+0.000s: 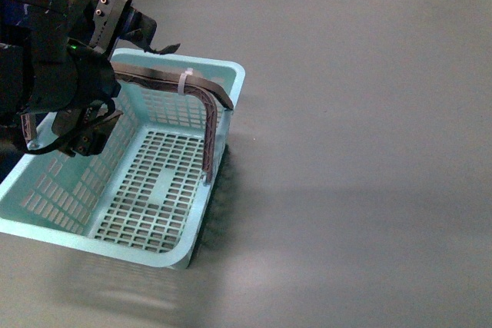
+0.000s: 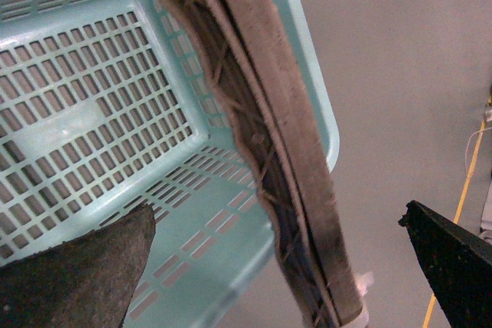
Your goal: Pick lemon and mango into basket
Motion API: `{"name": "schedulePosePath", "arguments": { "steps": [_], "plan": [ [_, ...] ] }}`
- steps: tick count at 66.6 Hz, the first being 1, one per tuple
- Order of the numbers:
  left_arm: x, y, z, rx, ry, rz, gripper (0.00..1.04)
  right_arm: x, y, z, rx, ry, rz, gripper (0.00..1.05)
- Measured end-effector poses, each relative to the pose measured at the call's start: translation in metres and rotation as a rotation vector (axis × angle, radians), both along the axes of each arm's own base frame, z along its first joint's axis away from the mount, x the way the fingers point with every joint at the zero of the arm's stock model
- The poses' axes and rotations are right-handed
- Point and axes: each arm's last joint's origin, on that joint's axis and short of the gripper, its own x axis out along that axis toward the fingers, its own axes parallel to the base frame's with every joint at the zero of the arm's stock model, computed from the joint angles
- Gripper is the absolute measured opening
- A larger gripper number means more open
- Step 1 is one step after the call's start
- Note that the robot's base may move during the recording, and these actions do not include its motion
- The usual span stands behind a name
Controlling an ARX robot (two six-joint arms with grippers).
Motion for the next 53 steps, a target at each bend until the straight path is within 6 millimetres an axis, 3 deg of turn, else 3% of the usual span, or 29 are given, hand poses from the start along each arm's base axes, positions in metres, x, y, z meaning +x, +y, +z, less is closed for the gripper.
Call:
{"name": "schedulePosePath", "arguments": {
  "steps": [18,41,53],
  "plan": [
    [0.028,0.001,-0.016,-0.038,0.001,0.038,0.98,0.000,0.000,0.000,0.000,0.000,0.000,0.96],
    [0.059,0.021,-0.026,-0.057,-0.029,0.121,0.98,0.000,0.000,0.000,0.000,0.000,0.000,0.96],
    [0.063,0.018,-0.032,-0.055,-0.014,0.111,0.69,0.000,0.000,0.000,0.000,0.000,0.000,0.96]
  ]
}}
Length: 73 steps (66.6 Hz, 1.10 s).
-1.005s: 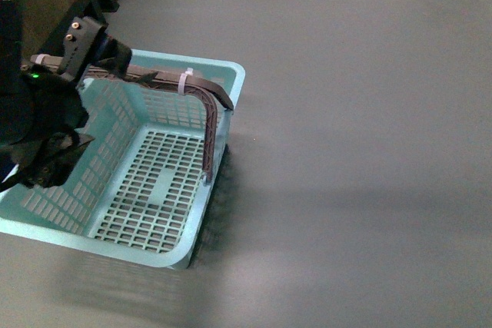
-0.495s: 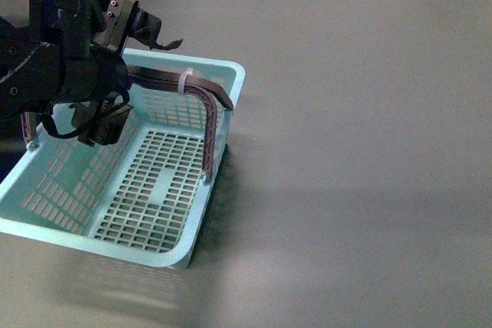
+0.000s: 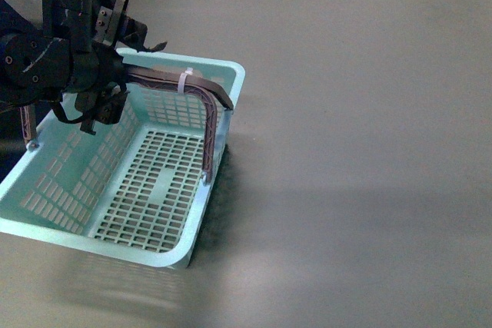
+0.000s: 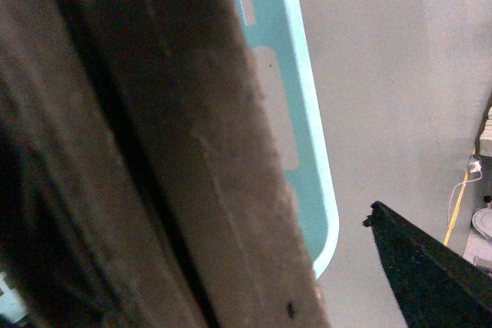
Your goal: Pick lemon and mango into basket
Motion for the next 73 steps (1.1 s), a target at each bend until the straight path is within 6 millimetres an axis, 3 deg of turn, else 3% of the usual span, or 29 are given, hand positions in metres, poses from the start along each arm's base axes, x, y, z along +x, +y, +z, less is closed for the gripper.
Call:
{"name": "schedulePosePath", "arguments": {
  "steps": [18,23,33,40,49,59,73],
  "plan": [
    [-0.002,-0.002,-0.002,-0.029,0.024,0.002,0.25,0.000,0.000,0.000,0.000,0.000,0.000,0.96],
    [-0.002,-0.003,0.000,-0.074,0.025,0.024,0.17,0.000,0.000,0.000,0.000,0.000,0.000,0.96],
    [-0.007,-0.005,0.006,-0.055,0.024,0.000,0.15,0.000,0.000,0.000,0.000,0.000,0.000,0.96],
    [-0.021,-0.003,0.014,-0.051,0.031,-0.011,0.15,0.000,0.000,0.000,0.000,0.000,0.000,0.96],
    [-0.048,0.001,0.046,-0.085,0.000,-0.023,0.15,0.000,0.000,0.000,0.000,0.000,0.000,0.96],
    [-0.088,0.008,0.103,-0.159,-0.051,-0.022,0.15,0.000,0.000,0.000,0.000,0.000,0.000,0.96],
    [-0.143,0.027,0.166,-0.238,-0.107,-0.005,0.15,0.000,0.000,0.000,0.000,0.000,0.000,0.96]
  ]
}}
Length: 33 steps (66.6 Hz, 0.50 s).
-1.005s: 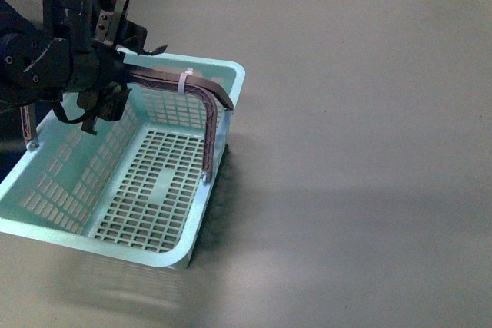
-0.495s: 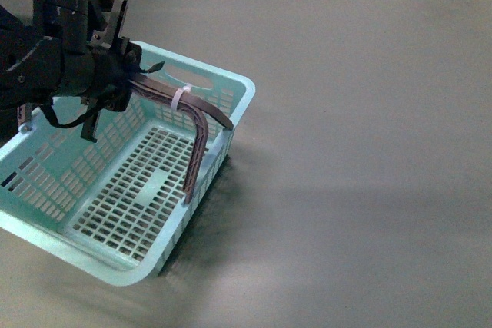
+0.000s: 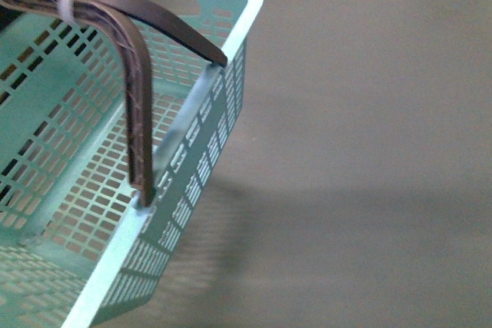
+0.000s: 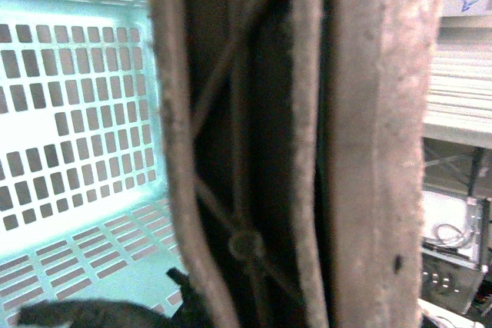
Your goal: Pick lemon and mango into basket
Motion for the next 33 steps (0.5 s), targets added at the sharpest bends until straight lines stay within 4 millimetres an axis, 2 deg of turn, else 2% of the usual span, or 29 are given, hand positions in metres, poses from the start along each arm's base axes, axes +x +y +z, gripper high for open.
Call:
{"name": "schedulePosePath", "arguments": {
  "steps": [10,12,15,22,33],
  "plan": [
    [-0.030,0.017,0.039,-0.022,-0.064,0.039,0.15,0.000,0.000,0.000,0.000,0.000,0.000,0.96],
    [-0.042,0.023,0.052,-0.026,-0.094,0.056,0.15,0.000,0.000,0.000,0.000,0.000,0.000,0.96],
    [-0.048,0.025,0.058,-0.032,-0.110,0.061,0.15,0.000,0.000,0.000,0.000,0.000,0.000,0.96],
    [-0.057,0.027,0.068,-0.046,-0.141,0.054,0.15,0.000,0.000,0.000,0.000,0.000,0.000,0.96],
    [-0.059,0.027,0.070,-0.069,-0.145,0.038,0.14,0.000,0.000,0.000,0.000,0.000,0.000,0.96]
  ]
}}
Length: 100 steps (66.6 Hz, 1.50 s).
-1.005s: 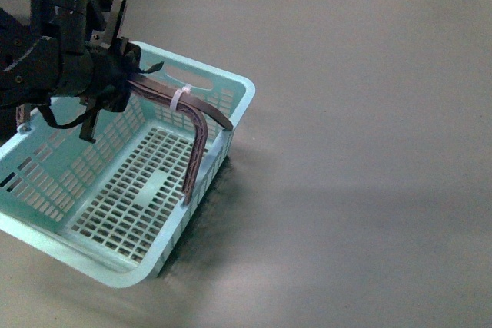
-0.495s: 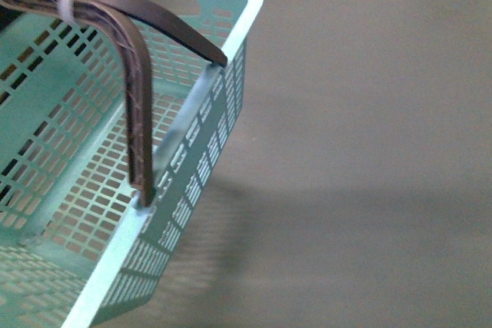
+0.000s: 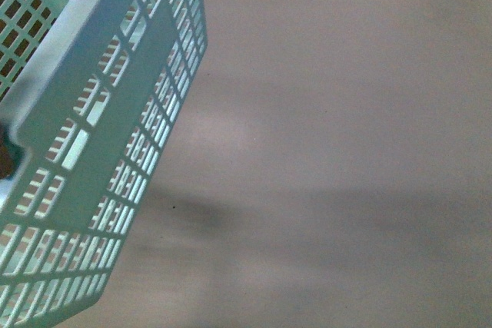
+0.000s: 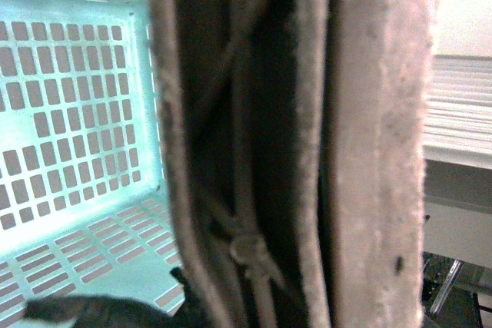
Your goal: Pick lemon and mango into basket
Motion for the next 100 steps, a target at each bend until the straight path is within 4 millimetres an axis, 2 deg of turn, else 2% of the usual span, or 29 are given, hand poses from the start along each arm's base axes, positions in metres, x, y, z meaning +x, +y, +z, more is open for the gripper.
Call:
{"name": "schedulePosePath", "arguments": {
  "steps": [100],
  "plan": [
    [0.0001,0.0002,-0.0006,-0.008,0.006,0.008,0.14,0.0000,0.0000,0.0000,0.000,0.000,0.000,0.96]
  ]
}}
